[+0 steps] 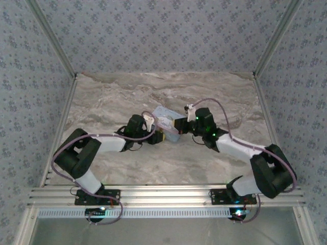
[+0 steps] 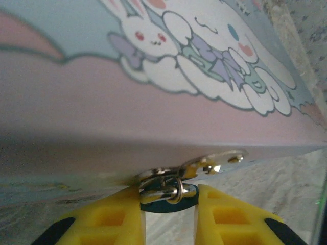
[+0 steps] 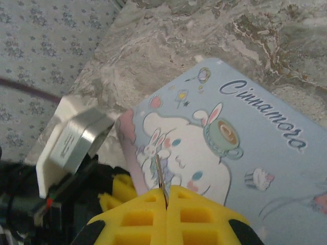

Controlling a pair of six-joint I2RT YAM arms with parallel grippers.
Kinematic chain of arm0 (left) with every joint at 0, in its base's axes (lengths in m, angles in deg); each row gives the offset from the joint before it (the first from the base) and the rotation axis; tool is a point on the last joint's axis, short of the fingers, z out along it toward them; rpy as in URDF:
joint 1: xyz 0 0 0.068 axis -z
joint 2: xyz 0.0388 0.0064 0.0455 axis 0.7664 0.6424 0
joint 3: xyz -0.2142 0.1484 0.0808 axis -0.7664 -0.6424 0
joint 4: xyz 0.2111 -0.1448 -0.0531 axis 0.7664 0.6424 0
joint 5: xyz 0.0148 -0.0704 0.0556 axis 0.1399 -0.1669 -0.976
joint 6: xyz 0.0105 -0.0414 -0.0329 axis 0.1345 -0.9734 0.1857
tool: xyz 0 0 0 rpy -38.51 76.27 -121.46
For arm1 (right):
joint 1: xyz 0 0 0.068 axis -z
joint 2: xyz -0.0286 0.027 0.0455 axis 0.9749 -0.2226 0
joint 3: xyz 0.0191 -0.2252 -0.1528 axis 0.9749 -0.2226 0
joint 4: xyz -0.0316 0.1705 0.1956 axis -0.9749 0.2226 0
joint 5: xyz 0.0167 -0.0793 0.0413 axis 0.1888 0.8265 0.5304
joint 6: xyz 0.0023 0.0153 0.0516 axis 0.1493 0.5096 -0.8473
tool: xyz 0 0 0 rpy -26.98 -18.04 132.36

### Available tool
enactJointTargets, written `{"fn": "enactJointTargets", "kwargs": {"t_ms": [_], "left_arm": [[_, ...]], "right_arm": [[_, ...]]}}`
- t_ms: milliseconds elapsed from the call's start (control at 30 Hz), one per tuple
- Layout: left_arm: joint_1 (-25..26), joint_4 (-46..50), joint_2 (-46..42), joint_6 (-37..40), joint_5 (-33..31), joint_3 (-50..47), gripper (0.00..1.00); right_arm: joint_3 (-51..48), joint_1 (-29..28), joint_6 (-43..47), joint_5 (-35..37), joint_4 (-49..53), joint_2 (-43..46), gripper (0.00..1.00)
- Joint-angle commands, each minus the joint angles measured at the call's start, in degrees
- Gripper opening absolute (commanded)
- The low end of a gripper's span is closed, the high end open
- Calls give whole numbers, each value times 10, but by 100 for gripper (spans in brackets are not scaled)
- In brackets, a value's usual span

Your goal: Unlock a padlock with a key

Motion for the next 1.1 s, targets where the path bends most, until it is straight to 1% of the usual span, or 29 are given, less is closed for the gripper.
{"fn": "enactJointTargets", "kwargs": {"t_ms": [0, 167, 267, 400, 600, 800, 1067], "left_arm": [[4, 46, -34, -54, 35, 26, 22], [6, 95, -55, -102, 42, 45, 19], [7, 119, -61, -122, 42, 59, 20], [7, 147, -60, -161, 49, 79, 20], [8, 153, -59, -211, 54, 91, 20], [10, 149, -59, -242, 53, 94, 19], [11, 144, -54, -265, 56, 97, 19]], "right_arm": [[-33, -22, 62, 63, 39, 47, 0], [-81, -63, 88, 103, 41, 108, 0], [-103, -91, 100, 122, 32, 122, 0], [-125, -138, 119, 170, 8, 112, 0], [-141, -197, 131, 239, -38, 71, 0], [-143, -214, 131, 270, -78, 22, 0], [-152, -213, 123, 285, -123, -2, 0]]}}
